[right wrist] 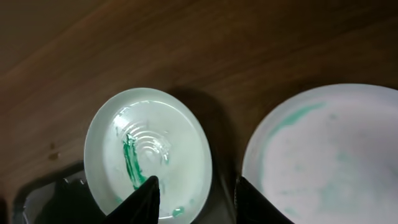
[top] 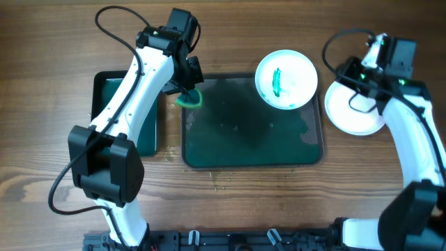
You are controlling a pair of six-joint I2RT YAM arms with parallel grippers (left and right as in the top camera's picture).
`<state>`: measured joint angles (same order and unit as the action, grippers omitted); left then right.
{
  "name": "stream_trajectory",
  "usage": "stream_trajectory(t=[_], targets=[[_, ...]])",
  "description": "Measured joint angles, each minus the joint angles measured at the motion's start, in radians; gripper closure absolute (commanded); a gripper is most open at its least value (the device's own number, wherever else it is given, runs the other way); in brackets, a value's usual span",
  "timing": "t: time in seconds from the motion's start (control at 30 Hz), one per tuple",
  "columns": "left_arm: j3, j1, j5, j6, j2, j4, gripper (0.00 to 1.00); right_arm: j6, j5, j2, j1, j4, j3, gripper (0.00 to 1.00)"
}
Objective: Clean dirty plates on tray and stack at the side
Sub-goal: 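Lower the plate onto the first cleaned plate and release, then grasp the last dirty plate's rim with the right gripper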
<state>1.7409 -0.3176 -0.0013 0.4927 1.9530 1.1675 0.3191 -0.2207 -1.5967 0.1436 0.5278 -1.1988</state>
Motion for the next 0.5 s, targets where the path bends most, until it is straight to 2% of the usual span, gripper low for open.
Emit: stream_trajectory(t=[0.1, 0.23, 0.5], targets=[[0.000, 0.000, 0.000, 0.000, 0.000, 0.000, 0.96, -0.047, -0.019, -0.129, -0.013, 0.071, -0.100, 0.65], [0.000, 0.000, 0.000, 0.000, 0.000, 0.000, 0.96, -0.076, -0.027, -0.262, -0.024, 0.114, -0.136, 0.67], [0.000, 0.000, 0.000, 0.000, 0.000, 0.000, 0.96, -0.125, -0.040, -0.329, -0.027, 0.071, -0.137, 0.69]])
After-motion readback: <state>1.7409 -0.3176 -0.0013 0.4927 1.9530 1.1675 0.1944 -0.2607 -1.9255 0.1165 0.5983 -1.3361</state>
